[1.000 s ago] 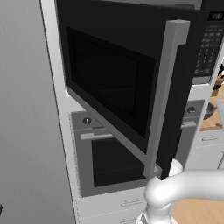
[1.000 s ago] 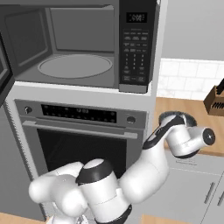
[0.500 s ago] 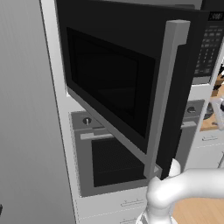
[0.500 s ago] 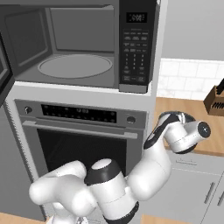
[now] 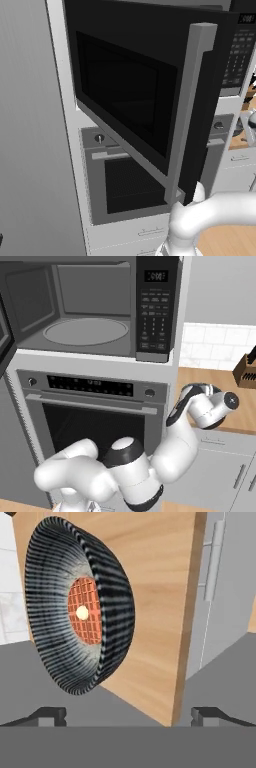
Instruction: Open the microwave, place the bowl with waffle inside the microwave, then close the microwave door and turn it on.
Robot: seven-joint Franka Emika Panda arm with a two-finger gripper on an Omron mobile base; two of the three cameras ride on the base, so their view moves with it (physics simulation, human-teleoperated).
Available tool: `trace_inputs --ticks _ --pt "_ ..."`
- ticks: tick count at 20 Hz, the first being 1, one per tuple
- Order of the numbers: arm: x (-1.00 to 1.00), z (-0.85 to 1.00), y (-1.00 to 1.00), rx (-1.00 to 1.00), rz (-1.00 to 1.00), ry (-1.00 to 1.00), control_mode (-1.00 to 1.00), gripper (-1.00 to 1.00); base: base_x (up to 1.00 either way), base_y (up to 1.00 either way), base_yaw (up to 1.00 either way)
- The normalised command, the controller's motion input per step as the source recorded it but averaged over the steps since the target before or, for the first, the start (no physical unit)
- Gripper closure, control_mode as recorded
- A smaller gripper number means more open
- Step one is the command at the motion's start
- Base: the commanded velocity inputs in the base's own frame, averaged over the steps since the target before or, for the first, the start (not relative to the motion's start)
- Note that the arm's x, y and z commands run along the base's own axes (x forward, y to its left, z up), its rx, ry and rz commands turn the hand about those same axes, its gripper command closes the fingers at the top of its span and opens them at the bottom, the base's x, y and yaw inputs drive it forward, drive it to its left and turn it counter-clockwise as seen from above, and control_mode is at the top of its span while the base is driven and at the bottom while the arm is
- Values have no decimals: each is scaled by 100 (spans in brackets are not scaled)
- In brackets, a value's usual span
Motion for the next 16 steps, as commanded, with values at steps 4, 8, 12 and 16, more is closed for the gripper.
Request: trace_inputs --ticks 4,8,12,16 --pt "18 -20 -41 2 -6 12 -100 -100 0 0 0" --pt "29 -15 -29 0 -4 10 -100 -100 0 0 0" --pt "33 -11 -16 0 -2 10 -100 -100 0 0 0" --pt "34 -16 -10 0 0 10 -100 -100 0 0 0"
